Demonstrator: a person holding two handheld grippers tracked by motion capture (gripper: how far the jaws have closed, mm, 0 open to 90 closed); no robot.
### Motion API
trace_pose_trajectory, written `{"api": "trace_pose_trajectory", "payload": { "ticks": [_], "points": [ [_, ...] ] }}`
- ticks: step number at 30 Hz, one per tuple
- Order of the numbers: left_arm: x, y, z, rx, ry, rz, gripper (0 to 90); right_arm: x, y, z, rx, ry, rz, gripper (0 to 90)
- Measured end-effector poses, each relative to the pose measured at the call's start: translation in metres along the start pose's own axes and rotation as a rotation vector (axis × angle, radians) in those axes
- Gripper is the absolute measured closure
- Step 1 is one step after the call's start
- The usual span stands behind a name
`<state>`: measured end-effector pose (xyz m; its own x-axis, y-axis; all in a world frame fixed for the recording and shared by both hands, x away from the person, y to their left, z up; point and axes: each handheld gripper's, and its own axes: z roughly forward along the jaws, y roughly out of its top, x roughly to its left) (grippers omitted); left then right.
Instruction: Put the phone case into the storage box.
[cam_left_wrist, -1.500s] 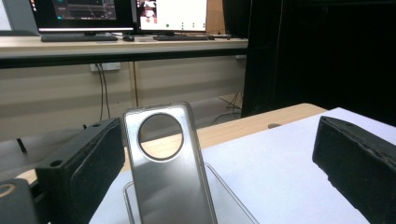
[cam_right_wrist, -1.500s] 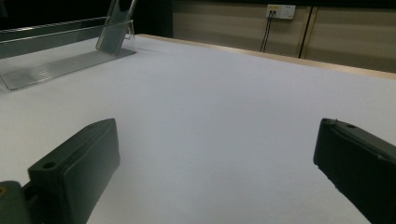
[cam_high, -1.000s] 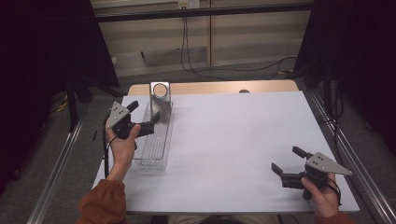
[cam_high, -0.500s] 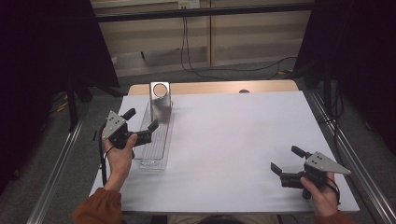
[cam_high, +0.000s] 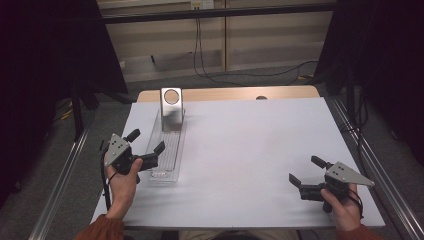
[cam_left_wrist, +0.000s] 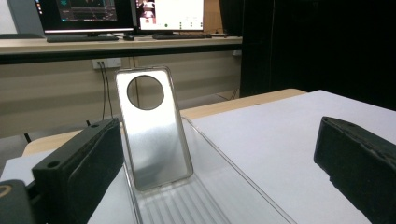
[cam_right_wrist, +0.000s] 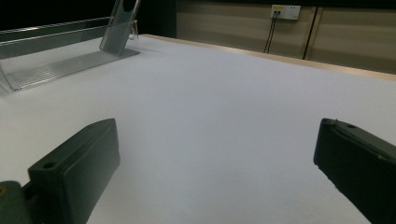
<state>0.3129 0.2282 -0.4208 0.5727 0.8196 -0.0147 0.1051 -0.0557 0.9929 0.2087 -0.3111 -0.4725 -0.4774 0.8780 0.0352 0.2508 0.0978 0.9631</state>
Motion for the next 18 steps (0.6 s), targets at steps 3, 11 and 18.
{"api": "trace_pose_trajectory", "payload": {
  "ticks": [3, 11, 18],
  "points": [
    [-0.002, -0.004, -0.006, 0.007, 0.0, 0.0, 1.7, 0.0, 0.0, 0.0, -0.005, 0.0, -0.002, 0.0],
    [-0.002, -0.018, -0.02, 0.025, 0.016, -0.012, 1.8, 0.0, 0.001, -0.001, -0.008, -0.004, -0.006, 0.0],
    [-0.004, -0.025, -0.032, 0.034, 0.026, -0.027, 2.5, 0.0, 0.001, -0.001, -0.012, -0.011, -0.003, 0.0]
  ]
}}
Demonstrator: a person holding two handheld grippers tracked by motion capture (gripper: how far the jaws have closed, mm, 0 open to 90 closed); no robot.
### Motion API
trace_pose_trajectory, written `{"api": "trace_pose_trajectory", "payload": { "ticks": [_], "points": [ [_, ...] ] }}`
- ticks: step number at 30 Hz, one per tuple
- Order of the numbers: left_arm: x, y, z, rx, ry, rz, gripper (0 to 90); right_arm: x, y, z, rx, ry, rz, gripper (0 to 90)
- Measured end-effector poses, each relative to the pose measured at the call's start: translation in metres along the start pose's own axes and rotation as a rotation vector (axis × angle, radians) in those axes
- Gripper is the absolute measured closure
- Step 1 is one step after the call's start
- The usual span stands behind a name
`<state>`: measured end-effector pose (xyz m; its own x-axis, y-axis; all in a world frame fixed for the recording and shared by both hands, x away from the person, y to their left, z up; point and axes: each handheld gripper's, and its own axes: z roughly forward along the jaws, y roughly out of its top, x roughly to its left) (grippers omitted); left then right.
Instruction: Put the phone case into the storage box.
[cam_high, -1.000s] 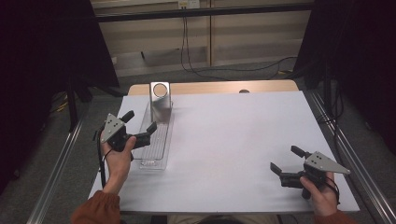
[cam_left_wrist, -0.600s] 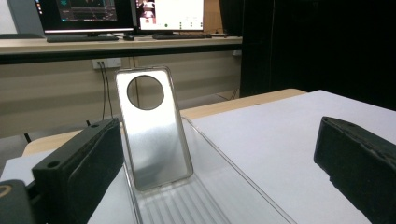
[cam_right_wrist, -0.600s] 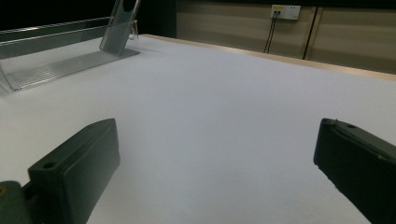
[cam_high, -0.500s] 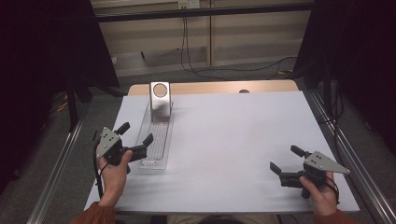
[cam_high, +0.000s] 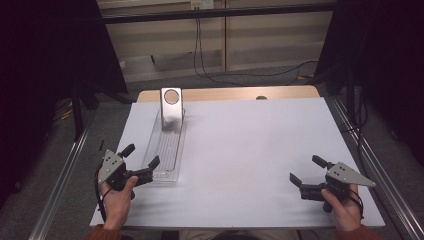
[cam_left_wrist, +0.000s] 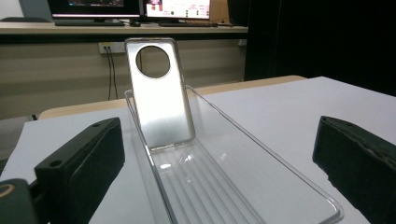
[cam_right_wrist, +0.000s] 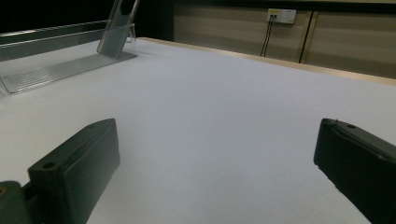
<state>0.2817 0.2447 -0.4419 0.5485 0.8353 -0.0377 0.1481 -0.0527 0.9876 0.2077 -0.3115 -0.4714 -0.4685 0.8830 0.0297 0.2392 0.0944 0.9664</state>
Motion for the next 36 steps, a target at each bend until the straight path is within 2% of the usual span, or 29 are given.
{"api": "trace_pose_trajectory", "payload": {
  "ticks": [4, 5, 6, 7, 10, 12, 15, 17, 18, 20, 23, 24, 27, 30, 32, 34, 36],
  "points": [
    [-0.003, -0.005, -0.005, 0.009, -0.004, 0.003, 2.7, 0.0, 0.0, -0.001, -0.003, -0.004, -0.001, 0.0],
    [-0.004, -0.005, -0.006, 0.014, 0.002, 0.016, 2.7, 0.0, 0.0, -0.001, -0.004, -0.006, 0.0, 0.0],
    [-0.004, -0.005, -0.008, 0.009, 0.003, 0.012, 2.8, 0.0, 0.0, -0.001, -0.005, -0.009, -0.001, 0.0],
    [-0.005, -0.005, -0.009, 0.003, 0.021, 0.005, 3.2, -0.001, 0.0, -0.001, -0.003, -0.01, -0.004, 0.0],
    [-0.007, -0.007, -0.012, 0.001, 0.006, -0.006, 3.6, -0.001, 0.0, -0.003, -0.005, -0.015, 0.001, 0.0],
    [-0.007, -0.008, -0.013, 0.01, 0.005, 0.005, 3.4, -0.001, -0.001, -0.004, -0.006, -0.026, 0.005, 0.0],
    [-0.009, -0.011, -0.015, 0.021, 0.003, -0.024, 3.0, -0.002, -0.001, -0.006, -0.005, -0.03, 0.001, 0.0],
    [-0.012, -0.011, -0.018, 0.039, 0.027, 0.04, 3.0, -0.002, -0.002, -0.008, -0.007, -0.038, 0.003, 0.0],
    [-0.013, -0.01, -0.019, 0.036, 0.02, 0.055, 2.7, -0.002, -0.002, -0.008, -0.009, -0.041, 0.003, 0.0],
    [-0.014, -0.01, -0.022, 0.025, 0.005, 0.019, 2.4, -0.003, -0.002, -0.01, -0.009, -0.044, -0.004, 0.0],
    [-0.012, -0.013, -0.024, 0.04, 0.017, 0.028, 2.4, -0.002, -0.003, -0.013, -0.015, -0.051, -0.004, 0.1],
    [-0.012, -0.014, -0.024, 0.045, 0.019, 0.015, 2.4, -0.002, -0.003, -0.015, -0.02, -0.054, -0.006, 0.2],
    [-0.014, -0.016, -0.023, 0.061, 0.013, 0.029, 2.4, -0.002, -0.004, -0.018, -0.03, -0.071, -0.004, 0.2],
    [-0.015, -0.015, -0.022, 0.057, -0.003, 0.021, 2.4, -0.001, -0.004, -0.018, -0.036, -0.067, -0.005, 0.2],
    [-0.015, -0.017, -0.022, 0.061, -0.003, -0.011, 2.4, -0.001, -0.003, -0.017, -0.029, -0.063, -0.015, 0.1],
    [-0.013, -0.017, -0.023, 0.058, -0.003, -0.038, 2.4, -0.001, -0.003, -0.016, -0.037, -0.064, -0.003, 0.3],
    [-0.013, -0.016, -0.023, 0.064, -0.003, -0.012, 2.4, -0.001, -0.003, -0.017, -0.037, -0.063, -0.005, 0.1]
  ]
}}
